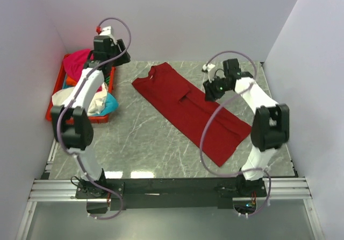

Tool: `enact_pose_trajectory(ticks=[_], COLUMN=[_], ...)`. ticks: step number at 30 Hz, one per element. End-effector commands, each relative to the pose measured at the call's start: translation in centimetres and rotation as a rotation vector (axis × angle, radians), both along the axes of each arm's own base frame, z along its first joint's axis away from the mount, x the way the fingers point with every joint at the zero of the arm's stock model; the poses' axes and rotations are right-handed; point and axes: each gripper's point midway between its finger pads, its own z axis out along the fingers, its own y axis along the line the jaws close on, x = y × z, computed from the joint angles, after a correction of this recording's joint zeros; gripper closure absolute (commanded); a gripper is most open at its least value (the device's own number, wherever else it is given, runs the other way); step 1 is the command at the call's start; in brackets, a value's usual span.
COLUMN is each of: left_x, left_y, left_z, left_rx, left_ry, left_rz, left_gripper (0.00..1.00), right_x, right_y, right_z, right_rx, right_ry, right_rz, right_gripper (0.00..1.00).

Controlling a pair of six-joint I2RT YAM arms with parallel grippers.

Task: Fold and stack the t-shirts
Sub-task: Fold the tshirt

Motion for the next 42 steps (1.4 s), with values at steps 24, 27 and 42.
enact_pose_trajectory(ticks=[24,27,42], left_x=[-20.3,-20.9,-12.8], left_y=[-0.5,-0.6,-4.3], left_z=[-3.0,-3.8,-6.3], left_rx=[-0.042,-0.048,-0.348], left_ry=[0.021,0.033,0.249], left_rz=[-0.214,-0.217,-0.167], left_gripper=[0.19,0.19,0.34], right_x=[7.2,7.5,5.1], right_y=[-5.3,-5.6,-4.5], right_z=[-9.3,-9.7,-9.2], right_rx=[-0.017,-0.034,0.026], right_ry=[0.372,0.375,0.432], right_rz=[-0.24,-0.253,-0.256], right_gripper=[0.48,0.49,0.96])
